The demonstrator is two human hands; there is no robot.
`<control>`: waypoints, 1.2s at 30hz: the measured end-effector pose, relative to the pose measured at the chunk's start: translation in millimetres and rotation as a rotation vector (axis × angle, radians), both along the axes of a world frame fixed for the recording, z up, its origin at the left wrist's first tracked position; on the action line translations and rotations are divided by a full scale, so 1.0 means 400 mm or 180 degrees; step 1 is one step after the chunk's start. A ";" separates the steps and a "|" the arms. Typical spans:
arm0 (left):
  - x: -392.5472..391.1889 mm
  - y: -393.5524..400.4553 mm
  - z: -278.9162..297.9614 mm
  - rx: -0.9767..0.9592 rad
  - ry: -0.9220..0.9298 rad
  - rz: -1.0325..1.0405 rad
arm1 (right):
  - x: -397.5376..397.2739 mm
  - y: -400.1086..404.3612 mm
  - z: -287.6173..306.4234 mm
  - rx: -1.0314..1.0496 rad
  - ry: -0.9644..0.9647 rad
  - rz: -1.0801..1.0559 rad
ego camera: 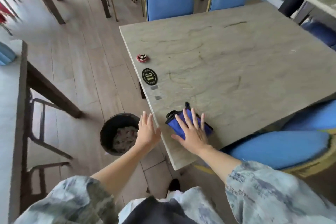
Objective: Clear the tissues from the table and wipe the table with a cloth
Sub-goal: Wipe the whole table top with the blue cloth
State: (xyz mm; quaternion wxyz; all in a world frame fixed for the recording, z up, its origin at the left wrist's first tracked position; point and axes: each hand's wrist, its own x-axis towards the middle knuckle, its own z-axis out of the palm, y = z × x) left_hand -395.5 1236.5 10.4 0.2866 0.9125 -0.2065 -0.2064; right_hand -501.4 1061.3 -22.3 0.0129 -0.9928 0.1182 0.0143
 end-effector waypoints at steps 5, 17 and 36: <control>-0.054 -0.048 -0.044 0.0021 -0.0225 -0.0136 | 0.017 -0.023 -0.031 0.0514 -0.0122 0.0130; 0.016 -0.206 -0.102 0.0245 -0.0413 0.0279 | 0.084 -0.188 -0.048 0.1045 -0.0808 -0.0669; 0.029 -0.250 -0.132 0.0388 -0.0833 0.0704 | 0.156 -0.405 -0.053 0.0825 -0.0920 -0.1595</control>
